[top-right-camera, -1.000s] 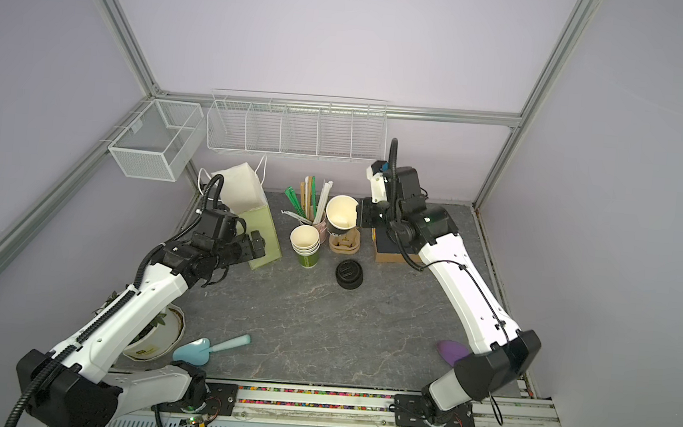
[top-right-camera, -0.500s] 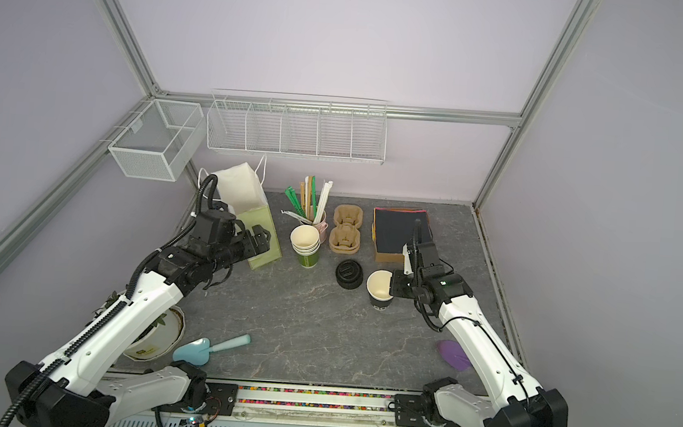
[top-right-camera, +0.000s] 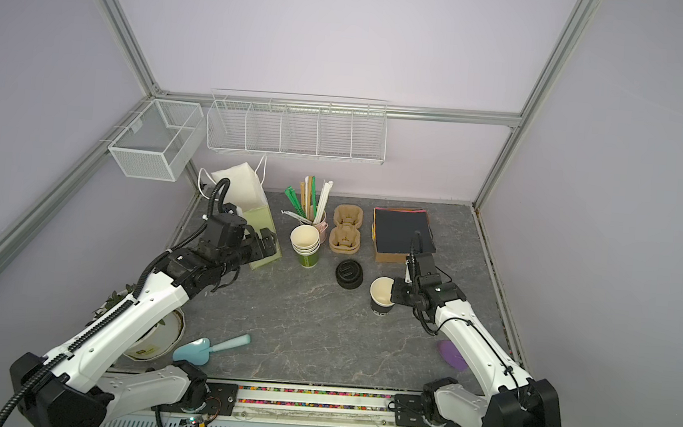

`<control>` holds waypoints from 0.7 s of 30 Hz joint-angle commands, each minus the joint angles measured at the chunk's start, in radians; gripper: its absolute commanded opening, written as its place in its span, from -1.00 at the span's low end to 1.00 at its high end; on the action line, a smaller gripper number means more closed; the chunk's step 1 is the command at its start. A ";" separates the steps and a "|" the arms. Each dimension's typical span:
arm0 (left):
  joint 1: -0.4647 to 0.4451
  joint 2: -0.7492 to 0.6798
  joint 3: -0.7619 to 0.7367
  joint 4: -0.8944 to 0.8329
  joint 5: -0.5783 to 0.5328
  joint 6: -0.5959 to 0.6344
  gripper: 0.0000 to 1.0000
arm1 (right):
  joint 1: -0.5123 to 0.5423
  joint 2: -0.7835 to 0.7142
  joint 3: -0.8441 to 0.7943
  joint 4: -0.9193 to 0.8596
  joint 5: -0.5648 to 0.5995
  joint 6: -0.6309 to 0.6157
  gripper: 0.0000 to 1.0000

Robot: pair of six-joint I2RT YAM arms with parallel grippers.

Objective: Pack the takeout coffee
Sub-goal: 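Release the cup and move the right gripper over the black lid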

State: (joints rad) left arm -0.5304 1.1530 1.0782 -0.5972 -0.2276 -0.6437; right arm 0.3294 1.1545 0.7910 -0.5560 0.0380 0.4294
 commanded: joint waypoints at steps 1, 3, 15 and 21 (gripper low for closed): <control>0.000 0.014 -0.011 0.002 -0.026 0.003 0.99 | -0.005 -0.006 -0.018 0.012 0.012 0.020 -0.73; 0.000 0.017 -0.009 0.001 -0.027 0.004 0.99 | -0.004 -0.020 -0.013 0.006 0.016 0.019 -0.61; 0.000 0.022 -0.020 0.023 -0.033 0.001 0.99 | -0.005 -0.099 0.156 -0.079 0.080 -0.022 0.77; 0.000 0.018 -0.048 0.059 -0.032 -0.014 0.99 | -0.004 -0.085 0.265 -0.101 0.060 0.080 0.77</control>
State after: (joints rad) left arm -0.5304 1.1702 1.0550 -0.5606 -0.2424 -0.6445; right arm 0.3283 1.0588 1.0077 -0.6182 0.1165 0.4629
